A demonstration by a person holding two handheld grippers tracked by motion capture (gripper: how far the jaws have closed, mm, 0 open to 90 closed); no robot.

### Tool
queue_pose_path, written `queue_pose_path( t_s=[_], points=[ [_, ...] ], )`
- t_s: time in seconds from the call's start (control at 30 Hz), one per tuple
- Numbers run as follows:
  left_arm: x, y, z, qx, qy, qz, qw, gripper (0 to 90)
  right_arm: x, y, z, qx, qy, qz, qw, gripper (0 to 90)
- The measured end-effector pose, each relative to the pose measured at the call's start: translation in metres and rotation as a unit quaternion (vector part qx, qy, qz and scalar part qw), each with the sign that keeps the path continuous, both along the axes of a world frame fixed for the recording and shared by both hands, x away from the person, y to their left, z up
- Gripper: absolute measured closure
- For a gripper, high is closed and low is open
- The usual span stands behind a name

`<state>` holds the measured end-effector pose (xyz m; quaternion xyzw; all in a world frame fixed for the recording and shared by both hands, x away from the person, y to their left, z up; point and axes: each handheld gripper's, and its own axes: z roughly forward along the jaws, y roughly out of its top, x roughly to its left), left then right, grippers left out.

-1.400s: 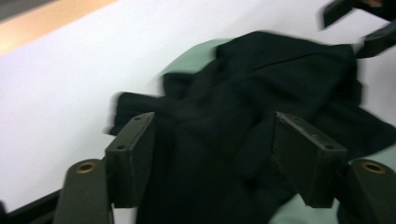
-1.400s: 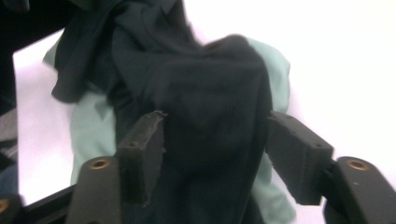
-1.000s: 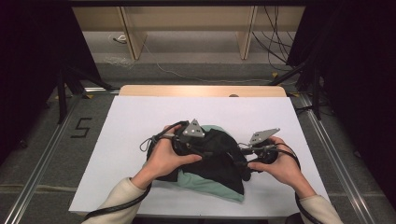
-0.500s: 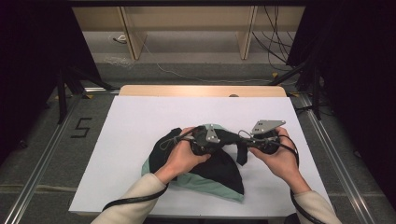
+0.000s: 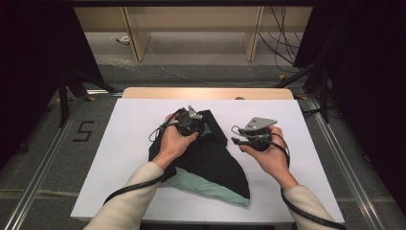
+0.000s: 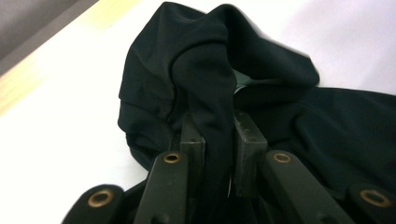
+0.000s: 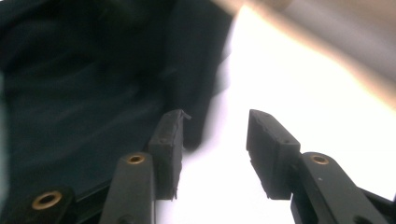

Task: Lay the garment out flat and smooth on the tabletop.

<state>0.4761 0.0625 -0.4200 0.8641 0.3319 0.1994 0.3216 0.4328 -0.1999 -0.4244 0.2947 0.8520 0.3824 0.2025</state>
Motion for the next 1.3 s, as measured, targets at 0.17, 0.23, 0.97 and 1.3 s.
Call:
queue_pose_path(
  t_s=[0.17, 0.23, 0.97, 1.3],
  points=[
    [0.001, -0.001, 0.000, -0.006, 0.002, 0.003, 1.0000, 76.4, 0.005, 0.013, -0.038, 0.028, 0.127, 0.010, 0.9914, 51.8],
    [0.001, -0.001, 0.000, -0.007, 0.002, 0.002, 1.0000, 76.3, 0.005, 0.016, -0.042, 0.025, 0.139, 0.014, 0.9899, 52.1],
    [-0.015, -0.027, 0.013, -0.051, -0.003, -0.048, 0.9975, 69.7, -0.077, 0.002, -0.016, -0.111, 0.233, 0.119, 0.9587, 89.3],
    [-0.017, -0.033, 0.017, -0.044, -0.024, -0.055, 0.9972, 62.3, -0.094, 0.008, -0.015, -0.155, 0.276, 0.191, 0.9293, 89.1]
  ],
)
